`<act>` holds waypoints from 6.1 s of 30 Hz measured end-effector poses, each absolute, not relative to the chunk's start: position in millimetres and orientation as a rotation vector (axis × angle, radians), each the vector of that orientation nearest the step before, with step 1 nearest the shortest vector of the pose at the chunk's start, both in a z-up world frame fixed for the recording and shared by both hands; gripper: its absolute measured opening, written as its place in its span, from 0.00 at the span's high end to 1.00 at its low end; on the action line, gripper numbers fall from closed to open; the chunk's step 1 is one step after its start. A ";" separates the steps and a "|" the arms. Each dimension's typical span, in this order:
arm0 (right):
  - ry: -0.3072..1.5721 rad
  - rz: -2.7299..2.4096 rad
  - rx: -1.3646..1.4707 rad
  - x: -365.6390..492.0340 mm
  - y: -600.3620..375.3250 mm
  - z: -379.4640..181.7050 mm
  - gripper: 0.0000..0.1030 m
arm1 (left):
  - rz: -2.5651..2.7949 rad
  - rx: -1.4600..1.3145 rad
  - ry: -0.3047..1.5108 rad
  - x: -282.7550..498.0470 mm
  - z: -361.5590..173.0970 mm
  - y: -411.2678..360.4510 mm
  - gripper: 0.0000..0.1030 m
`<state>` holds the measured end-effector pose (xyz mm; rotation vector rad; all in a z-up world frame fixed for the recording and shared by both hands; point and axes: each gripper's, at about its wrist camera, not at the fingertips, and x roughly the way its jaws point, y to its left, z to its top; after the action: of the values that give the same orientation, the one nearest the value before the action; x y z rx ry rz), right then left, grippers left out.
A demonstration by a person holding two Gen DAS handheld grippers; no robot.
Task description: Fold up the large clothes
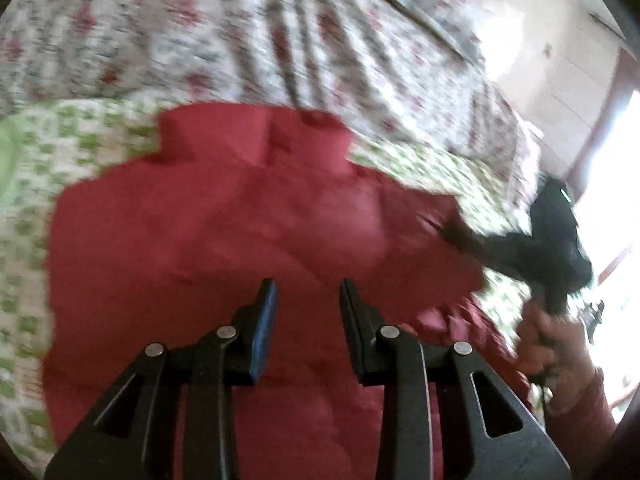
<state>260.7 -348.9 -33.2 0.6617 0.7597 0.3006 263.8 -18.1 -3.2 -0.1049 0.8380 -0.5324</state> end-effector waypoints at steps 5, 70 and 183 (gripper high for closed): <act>0.807 0.246 0.592 269.2 -342.0 -53.2 0.93 | -0.424 -0.160 0.910 308.3 -22.9 19.2 0.72; 0.851 0.068 0.091 260.1 -269.6 -82.0 0.55 | -0.296 -0.057 1.012 296.6 -79.1 48.6 0.71; 0.916 0.361 0.602 -54.1 -343.1 -66.0 0.78 | -0.442 -0.293 1.070 5.1 -54.6 137.6 0.83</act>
<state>-54.1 -343.1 -65.9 0.6021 0.9155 0.3607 5.1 137.6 -54.6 -0.2932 1.0699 -0.4425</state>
